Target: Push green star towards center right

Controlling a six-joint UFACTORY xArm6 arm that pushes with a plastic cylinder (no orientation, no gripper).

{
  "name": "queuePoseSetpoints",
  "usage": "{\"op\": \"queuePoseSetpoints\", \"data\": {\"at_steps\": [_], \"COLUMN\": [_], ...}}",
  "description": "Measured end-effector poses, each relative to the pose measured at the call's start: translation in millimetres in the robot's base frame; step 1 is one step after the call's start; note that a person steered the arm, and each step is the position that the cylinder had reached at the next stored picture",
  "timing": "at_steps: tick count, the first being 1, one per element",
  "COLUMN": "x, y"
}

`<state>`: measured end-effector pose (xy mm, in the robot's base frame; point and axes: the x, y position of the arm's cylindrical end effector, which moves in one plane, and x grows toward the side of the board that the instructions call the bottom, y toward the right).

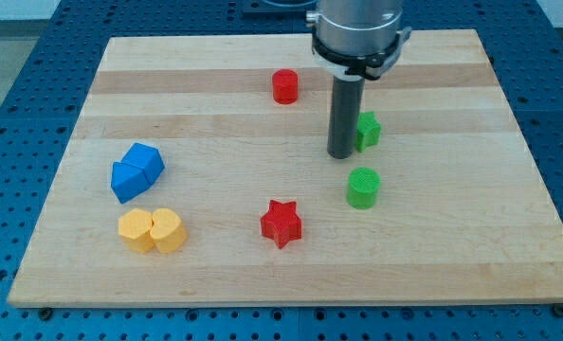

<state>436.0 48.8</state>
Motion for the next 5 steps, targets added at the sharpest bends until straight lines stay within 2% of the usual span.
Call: {"op": "queuePoseSetpoints", "data": {"at_steps": [1, 2, 5], "x": [-18.3, -32.7, -24.2], "y": [-23.0, -21.2, 12.3]}}
